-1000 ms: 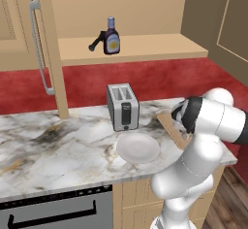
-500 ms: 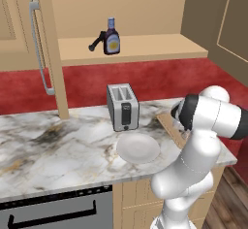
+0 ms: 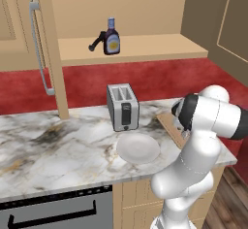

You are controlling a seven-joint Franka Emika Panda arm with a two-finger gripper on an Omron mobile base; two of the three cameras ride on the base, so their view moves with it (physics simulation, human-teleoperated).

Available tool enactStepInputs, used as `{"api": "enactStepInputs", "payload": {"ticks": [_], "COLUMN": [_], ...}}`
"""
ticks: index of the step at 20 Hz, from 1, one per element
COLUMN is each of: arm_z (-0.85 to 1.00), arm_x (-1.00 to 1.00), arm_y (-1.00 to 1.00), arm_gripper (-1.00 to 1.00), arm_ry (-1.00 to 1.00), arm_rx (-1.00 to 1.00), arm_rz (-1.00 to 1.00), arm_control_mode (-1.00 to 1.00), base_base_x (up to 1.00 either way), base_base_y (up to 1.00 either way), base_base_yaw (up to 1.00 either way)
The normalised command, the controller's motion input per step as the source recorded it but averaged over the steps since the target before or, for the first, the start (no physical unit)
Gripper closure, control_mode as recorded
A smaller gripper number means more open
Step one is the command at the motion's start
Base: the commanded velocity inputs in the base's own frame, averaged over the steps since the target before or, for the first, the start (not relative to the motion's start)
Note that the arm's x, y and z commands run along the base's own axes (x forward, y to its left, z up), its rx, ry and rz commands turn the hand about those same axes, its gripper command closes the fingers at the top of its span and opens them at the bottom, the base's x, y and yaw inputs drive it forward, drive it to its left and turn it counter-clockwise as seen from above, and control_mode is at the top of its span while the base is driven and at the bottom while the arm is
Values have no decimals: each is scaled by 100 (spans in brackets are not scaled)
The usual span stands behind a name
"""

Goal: Pick the fish from the plate and place it on the cutting board. Then pick the condiment bottle from the cabinet and place it next to the cutting board.

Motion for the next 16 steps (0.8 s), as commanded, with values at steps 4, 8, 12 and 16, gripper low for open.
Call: {"api": "enactStepInputs", "payload": {"ticks": [4,8,12,16], "arm_z": [0,0,7,12], "arm_x": [0,0,-2,-6], "arm_y": [0,0,0,0], "arm_gripper": [-100,-100,-100,-100], "arm_ry": [0,0,-1,-4], "arm_rx": [0,0,0,0], "arm_rz": [0,0,0,0], "arm_control_mode": [-100,-100,-100,-100], "base_base_x": [0,0,0,0], "base_base_y": [0,0,0,0], "base_base_yaw": [0,0,0,0]}}
